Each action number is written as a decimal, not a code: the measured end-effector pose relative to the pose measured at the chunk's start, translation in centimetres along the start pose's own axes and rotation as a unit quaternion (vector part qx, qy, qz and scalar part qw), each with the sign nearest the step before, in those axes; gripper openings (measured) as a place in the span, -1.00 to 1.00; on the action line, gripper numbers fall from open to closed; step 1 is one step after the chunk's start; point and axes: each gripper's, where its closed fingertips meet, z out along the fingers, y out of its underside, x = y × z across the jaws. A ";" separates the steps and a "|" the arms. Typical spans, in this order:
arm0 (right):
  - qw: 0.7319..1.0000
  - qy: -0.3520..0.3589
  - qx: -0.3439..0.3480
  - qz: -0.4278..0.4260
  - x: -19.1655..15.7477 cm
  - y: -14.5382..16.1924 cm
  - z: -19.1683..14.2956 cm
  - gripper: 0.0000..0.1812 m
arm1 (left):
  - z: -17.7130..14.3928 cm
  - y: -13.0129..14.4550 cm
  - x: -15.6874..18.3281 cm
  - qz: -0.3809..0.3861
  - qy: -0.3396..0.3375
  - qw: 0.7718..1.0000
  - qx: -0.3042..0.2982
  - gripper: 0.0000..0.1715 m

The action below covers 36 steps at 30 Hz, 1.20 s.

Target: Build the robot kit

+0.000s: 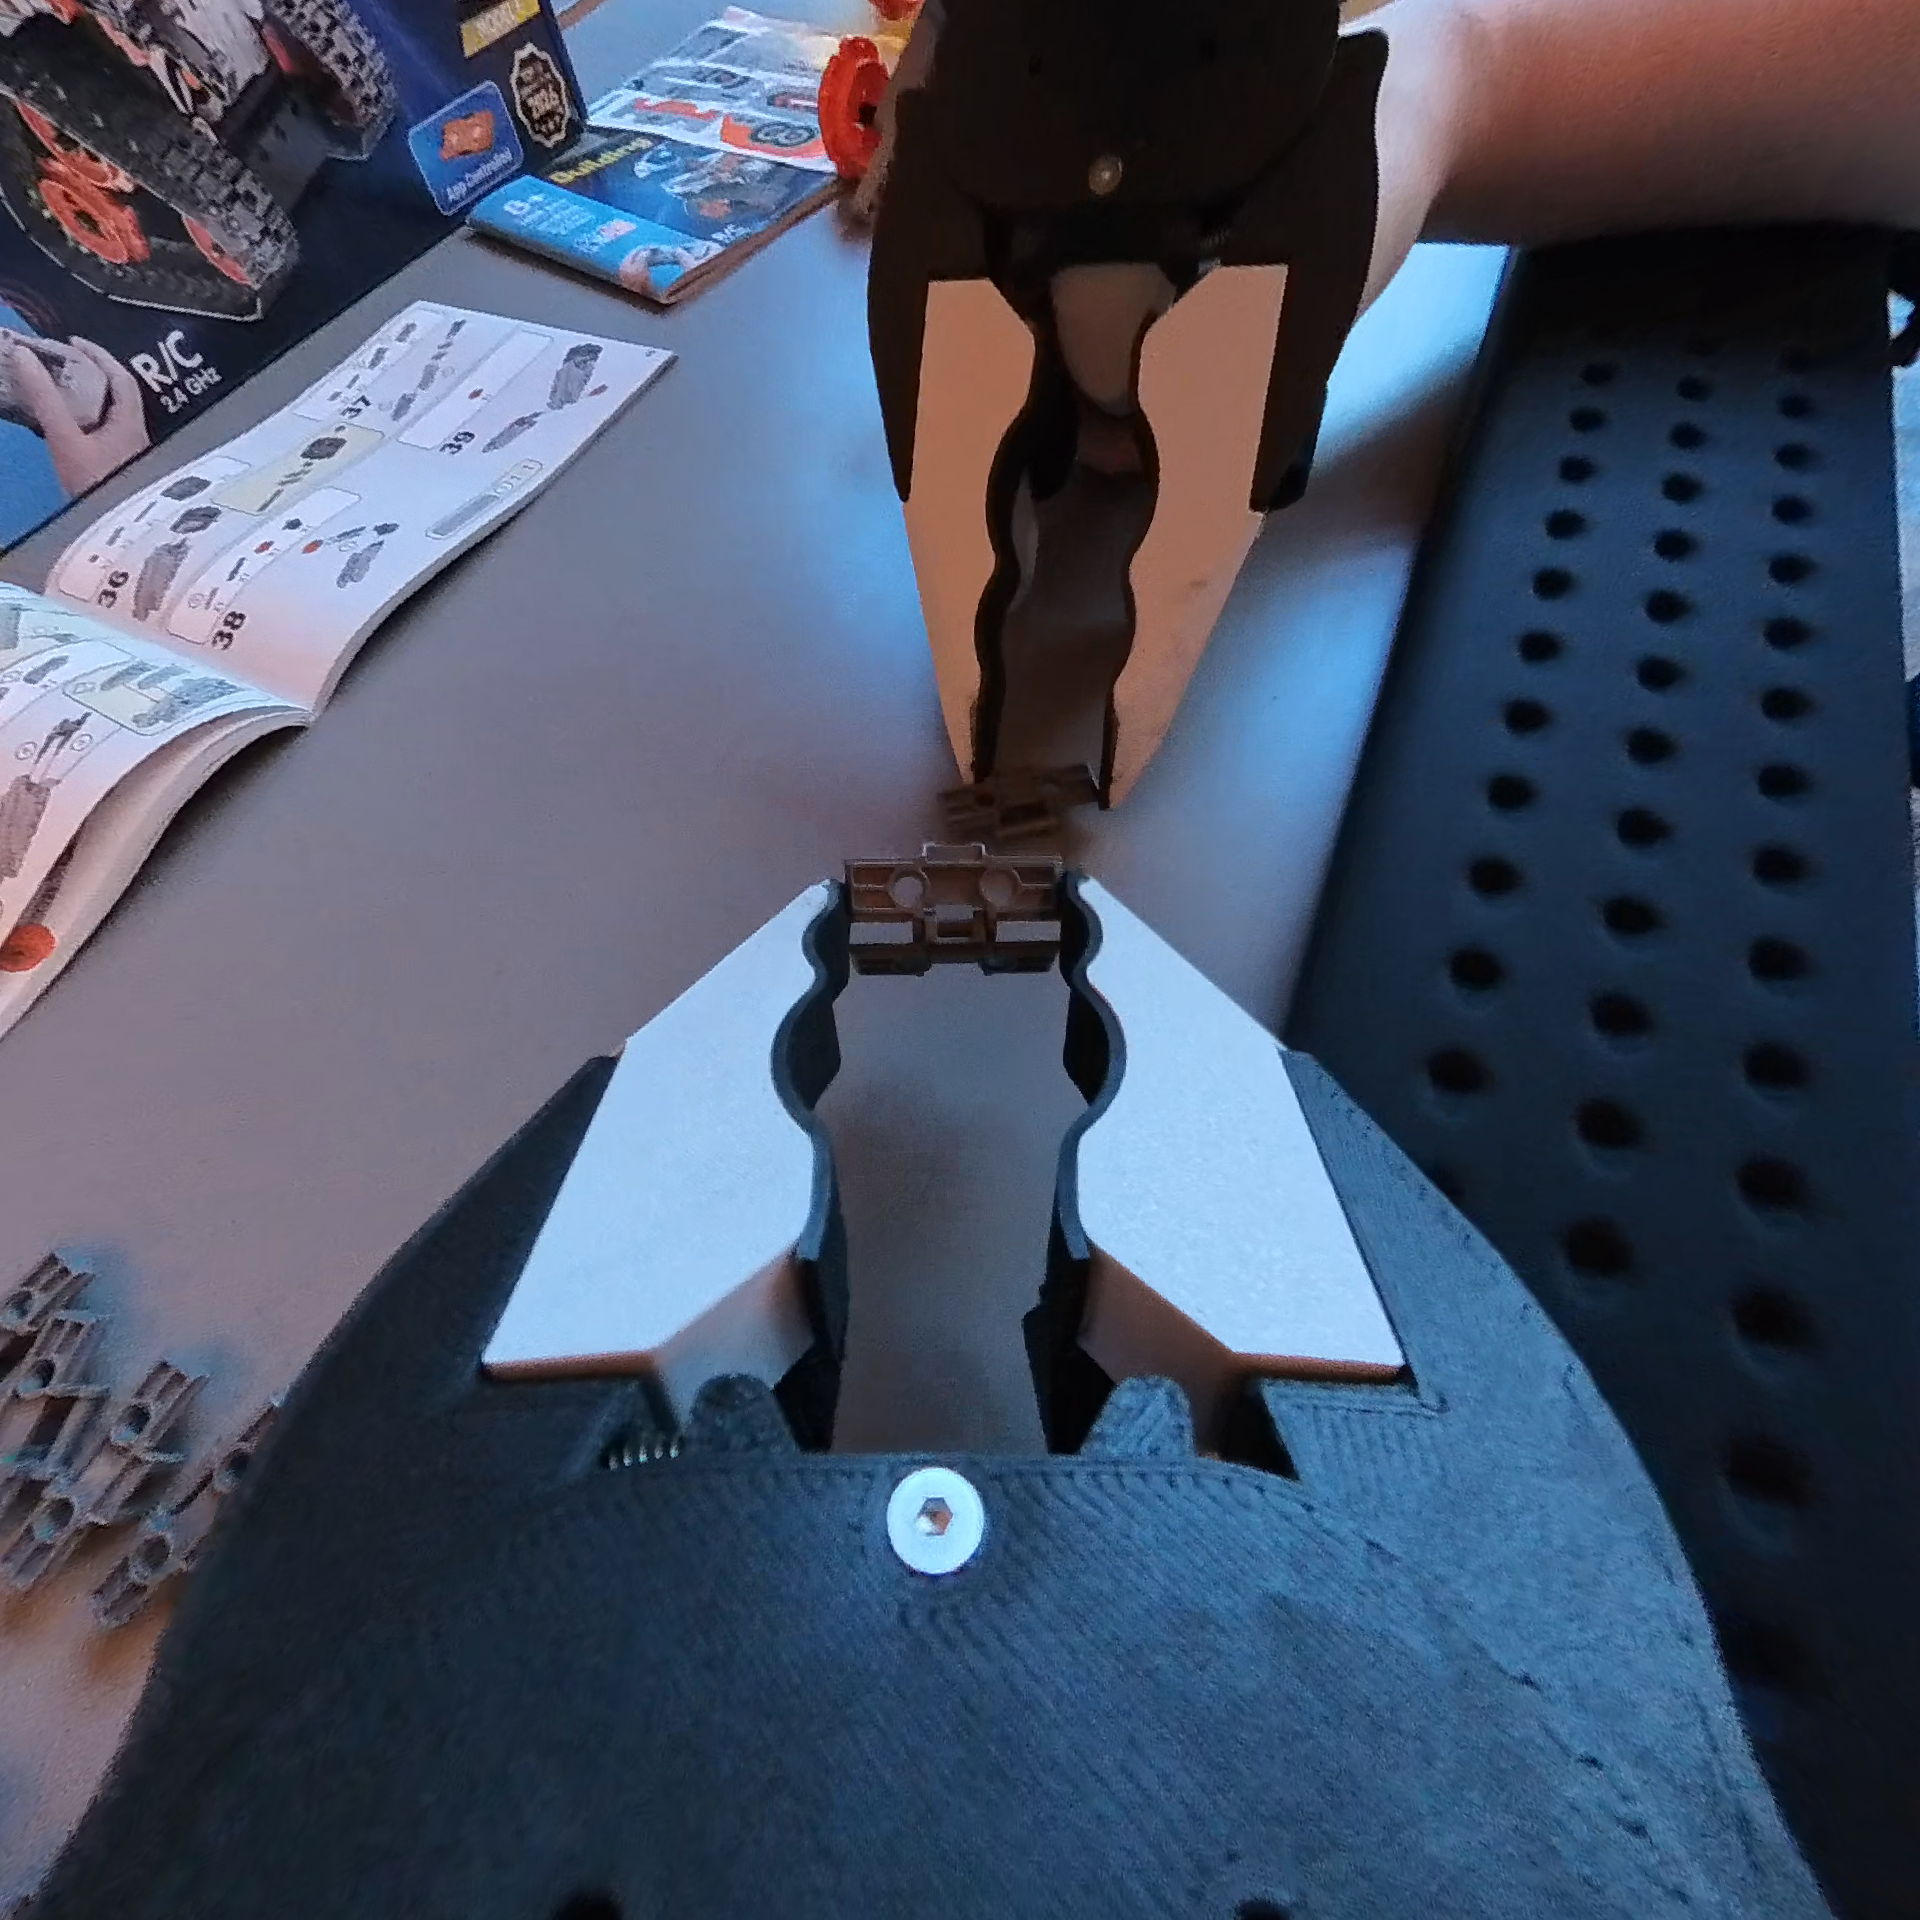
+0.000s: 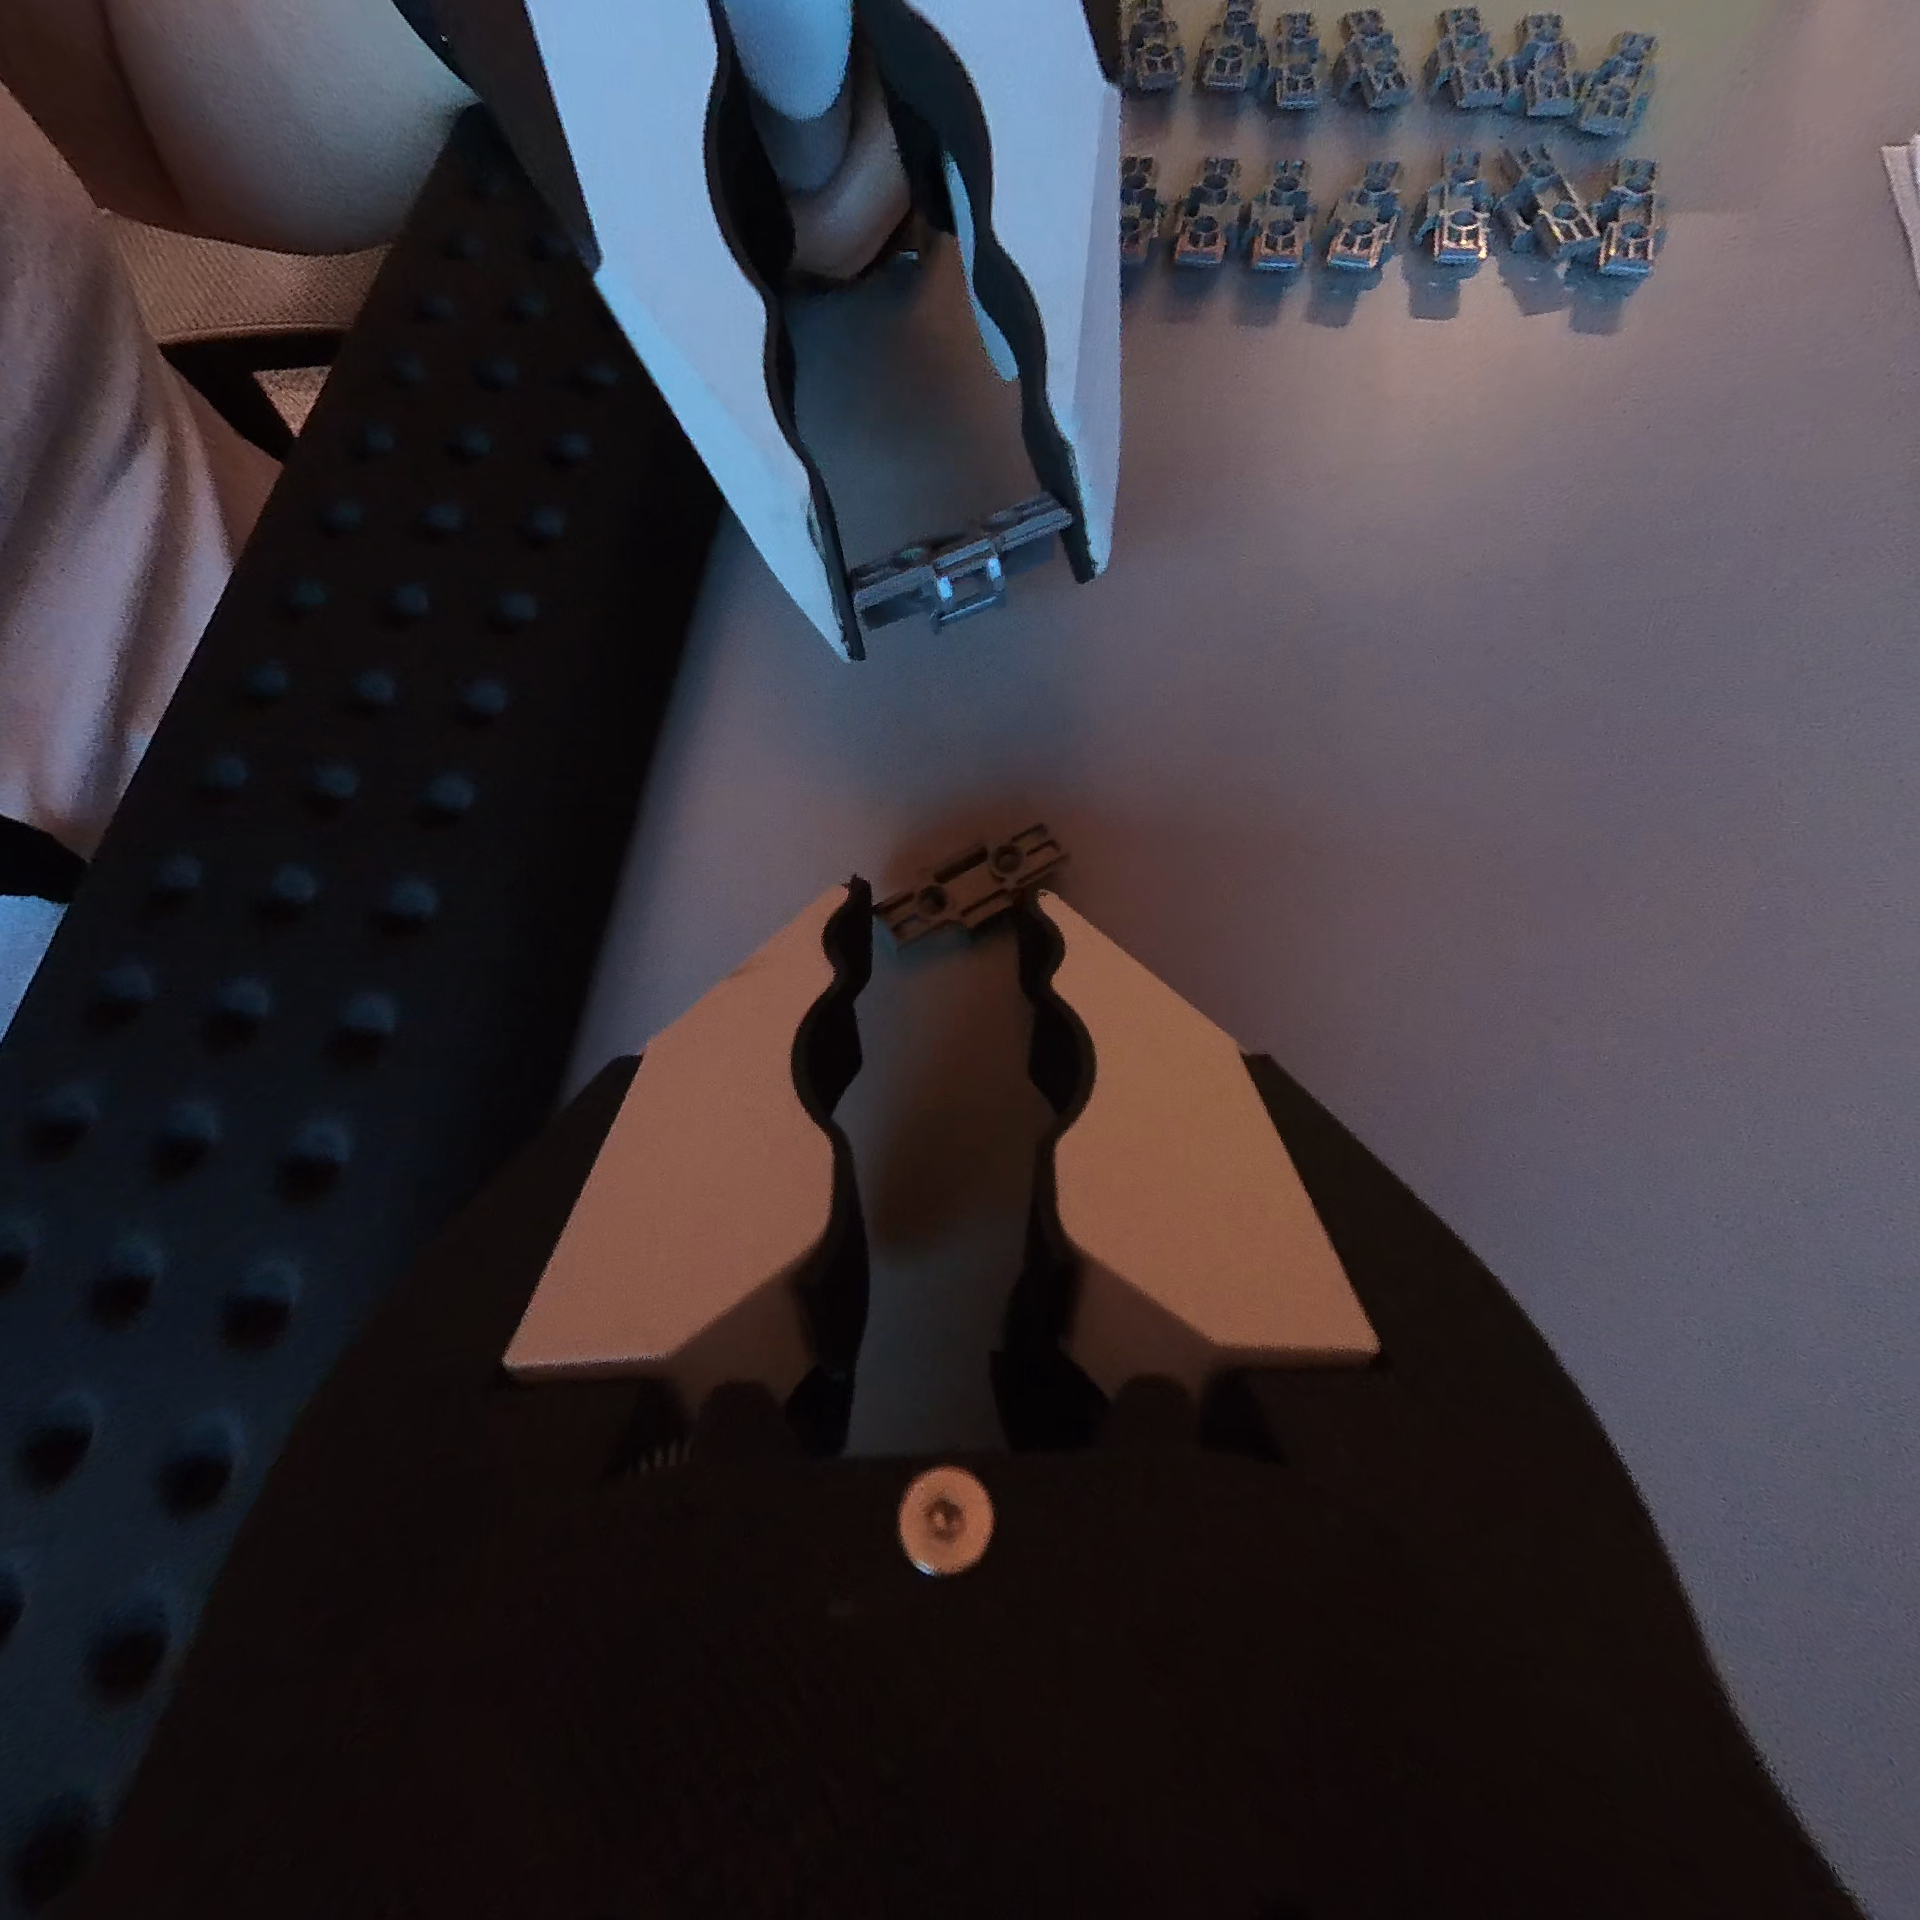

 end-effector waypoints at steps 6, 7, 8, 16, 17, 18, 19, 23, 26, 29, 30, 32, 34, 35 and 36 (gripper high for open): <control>0.998 -0.011 0.010 0.065 -0.5 -0.6 0.5 -0.60 | 0.2 0.5 -0.1 0.020 -0.016 1.000 -0.016 -0.54; 0.996 -0.017 0.014 0.085 -0.7 -0.9 0.6 -0.55 | 0.3 0.5 -0.1 0.024 -0.018 0.999 -0.019 -0.54; 0.994 -0.016 0.016 0.104 -0.6 -1.0 0.7 -0.56 | 0.3 0.6 -0.1 0.027 -0.019 0.999 -0.020 -0.54; 0.985 -0.010 -0.008 0.175 -0.5 -0.9 1.1 -0.85 | 0.2 0.5 -0.1 0.029 -0.020 0.999 -0.018 -0.55; 0.984 -0.013 -0.013 0.177 -0.7 -0.8 1.2 -0.89 | 0.2 0.5 -0.1 0.028 -0.019 0.999 -0.018 -0.54; 0.983 -0.014 -0.014 0.182 -0.7 -0.8 1.2 -0.90 | 0.2 0.5 -0.1 0.029 -0.019 0.999 -0.018 -0.54; 0.983 -0.017 -0.017 0.182 -0.8 -0.9 1.2 -0.90 | 0.2 0.5 0.0 0.029 -0.018 0.999 -0.018 -0.54; 0.989 -0.004 -0.032 0.147 -0.9 -0.7 0.8 -0.91 | 0.2 0.4 0.0 0.034 -0.021 0.999 -0.016 -0.54; 0.984 0.007 -0.001 0.177 -0.1 -1.4 0.4 -0.92 | 0.1 0.3 -0.1 0.038 -0.028 0.999 -0.013 -0.54; 0.963 0.009 0.071 0.258 1.3 -2.9 -0.2 -0.93 | 0.0 -0.5 -0.3 0.037 -0.042 0.998 -0.001 -0.54; 0.954 -0.001 0.094 0.285 1.5 -3.5 -0.4 -0.93 | 0.0 -0.8 -0.4 0.034 -0.049 0.998 0.004 -0.54; 0.936 -0.009 0.137 0.324 2.0 -4.6 -0.5 -0.93 | 0.0 -1.2 -0.7 0.030 -0.060 0.998 0.010 -0.54; 0.922 -0.018 0.165 0.351 2.1 -5.2 -0.4 -0.93 | 0.0 -1.4 -0.6 0.027 -0.060 0.998 0.013 -0.54; 0.915 -0.022 0.178 0.361 2.2 -5.5 -0.5 -0.93 | 0.0 -1.3 -0.7 0.025 -0.062 0.998 0.013 -0.54; 0.911 -0.025 0.184 0.369 2.3 -5.6 -0.4 -0.93 | -0.1 -1.4 -0.8 0.023 -0.064 0.998 0.015 -0.54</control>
